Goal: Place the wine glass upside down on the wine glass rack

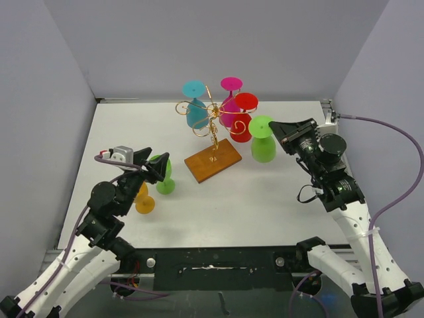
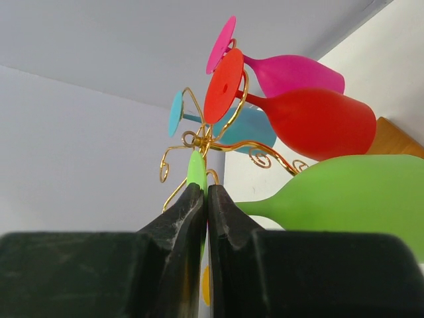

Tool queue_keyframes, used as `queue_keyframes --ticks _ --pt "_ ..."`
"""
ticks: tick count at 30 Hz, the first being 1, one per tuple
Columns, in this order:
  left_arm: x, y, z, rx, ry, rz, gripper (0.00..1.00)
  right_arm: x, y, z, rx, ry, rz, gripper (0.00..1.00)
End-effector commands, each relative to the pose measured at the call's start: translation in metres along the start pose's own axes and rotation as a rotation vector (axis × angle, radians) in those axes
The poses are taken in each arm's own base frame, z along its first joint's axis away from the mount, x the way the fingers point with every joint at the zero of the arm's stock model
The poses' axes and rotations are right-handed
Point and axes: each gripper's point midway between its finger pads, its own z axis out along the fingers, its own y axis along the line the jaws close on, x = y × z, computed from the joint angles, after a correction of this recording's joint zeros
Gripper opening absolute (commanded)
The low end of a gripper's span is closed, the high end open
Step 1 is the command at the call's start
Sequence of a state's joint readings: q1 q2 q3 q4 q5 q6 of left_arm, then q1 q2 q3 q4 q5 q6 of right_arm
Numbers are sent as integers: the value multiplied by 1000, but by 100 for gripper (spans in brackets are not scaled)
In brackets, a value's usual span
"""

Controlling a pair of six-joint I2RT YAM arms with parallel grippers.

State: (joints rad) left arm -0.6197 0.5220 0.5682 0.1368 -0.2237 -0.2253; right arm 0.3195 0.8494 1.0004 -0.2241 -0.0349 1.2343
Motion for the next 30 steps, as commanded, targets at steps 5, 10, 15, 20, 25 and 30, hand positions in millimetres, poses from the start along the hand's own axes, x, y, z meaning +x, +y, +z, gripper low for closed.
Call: queue_keyframes --ticks 5,10,15,20,25,30 --pt "-20 -3 10 17 -73 -46 61 -17 40 18 -151 -41 45 0" --pt "-26 16 7 3 -89 -111 61 -15 46 29 -161 -5 56 0" --pt "-27 16 3 9 -105 -114 61 -6 47 41 -184 46 64 0" --pt "-20 14 7 25 -78 -114 61 -3 46 48 -188 64 37 0" --pt "-17 13 9 27 -66 -115 61 1 51 53 -219 89 25 0" --pt "-16 16 10 17 -61 -110 61 6 53 59 -230 123 21 0"
